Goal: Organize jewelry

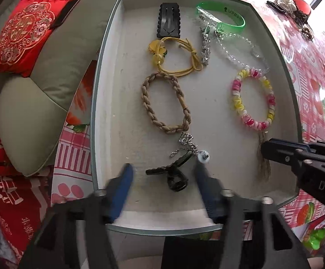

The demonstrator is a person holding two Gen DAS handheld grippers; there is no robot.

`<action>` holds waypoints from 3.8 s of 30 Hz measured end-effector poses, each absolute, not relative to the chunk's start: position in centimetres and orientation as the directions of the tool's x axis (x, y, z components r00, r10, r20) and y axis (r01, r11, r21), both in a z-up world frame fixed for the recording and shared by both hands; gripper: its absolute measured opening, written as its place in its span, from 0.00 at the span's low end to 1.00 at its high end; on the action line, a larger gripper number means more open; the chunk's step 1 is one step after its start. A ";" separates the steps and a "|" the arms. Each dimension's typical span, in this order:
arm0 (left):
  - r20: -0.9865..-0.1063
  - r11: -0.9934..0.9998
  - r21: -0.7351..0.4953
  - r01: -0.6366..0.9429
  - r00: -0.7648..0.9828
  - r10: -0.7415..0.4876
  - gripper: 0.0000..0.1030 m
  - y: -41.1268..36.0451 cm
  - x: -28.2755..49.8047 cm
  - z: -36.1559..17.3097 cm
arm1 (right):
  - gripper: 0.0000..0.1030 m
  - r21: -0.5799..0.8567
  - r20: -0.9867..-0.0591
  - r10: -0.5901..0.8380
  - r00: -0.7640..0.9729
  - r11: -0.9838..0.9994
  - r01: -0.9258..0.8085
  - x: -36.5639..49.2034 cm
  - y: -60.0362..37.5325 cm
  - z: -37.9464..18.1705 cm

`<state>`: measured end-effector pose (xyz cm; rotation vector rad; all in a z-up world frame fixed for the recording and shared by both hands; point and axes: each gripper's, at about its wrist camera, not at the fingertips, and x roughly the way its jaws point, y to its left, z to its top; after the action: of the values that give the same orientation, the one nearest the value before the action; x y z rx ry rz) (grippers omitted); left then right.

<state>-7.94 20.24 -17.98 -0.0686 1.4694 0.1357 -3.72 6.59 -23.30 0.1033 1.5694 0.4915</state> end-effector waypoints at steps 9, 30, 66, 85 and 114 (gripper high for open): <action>-0.994 0.991 0.046 -0.129 0.097 0.059 0.64 20.3 -8.2 -17.2 | 0.14 0.384 -0.923 0.375 -0.086 0.894 -0.231 -3.2 6.0 -22.7; -0.991 0.993 0.058 -0.106 0.116 0.071 1.00 19.4 -8.3 -15.7 | 0.27 0.396 -0.917 0.396 -0.041 0.895 -0.204 -3.2 4.4 -19.9; -0.988 0.993 0.058 -0.102 0.138 0.072 1.00 19.7 -9.1 -10.7 | 0.46 0.315 -0.947 0.321 -0.021 0.912 -0.261 -3.2 4.8 -15.8; -0.971 0.989 0.081 -0.122 0.214 0.106 1.00 20.6 -9.2 -3.7 | 0.78 0.227 -0.953 0.276 0.121 0.922 -0.313 -3.6 4.0 -8.2; -0.950 0.985 0.096 -0.142 0.284 0.133 1.00 21.1 -9.5 0.9 | 0.88 0.081 -0.943 0.176 0.281 0.944 -0.321 -5.4 3.3 -2.8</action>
<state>-9.47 21.05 0.85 -0.0079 1.2697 0.1842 -5.41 3.33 -2.79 -0.1343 1.2426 0.3347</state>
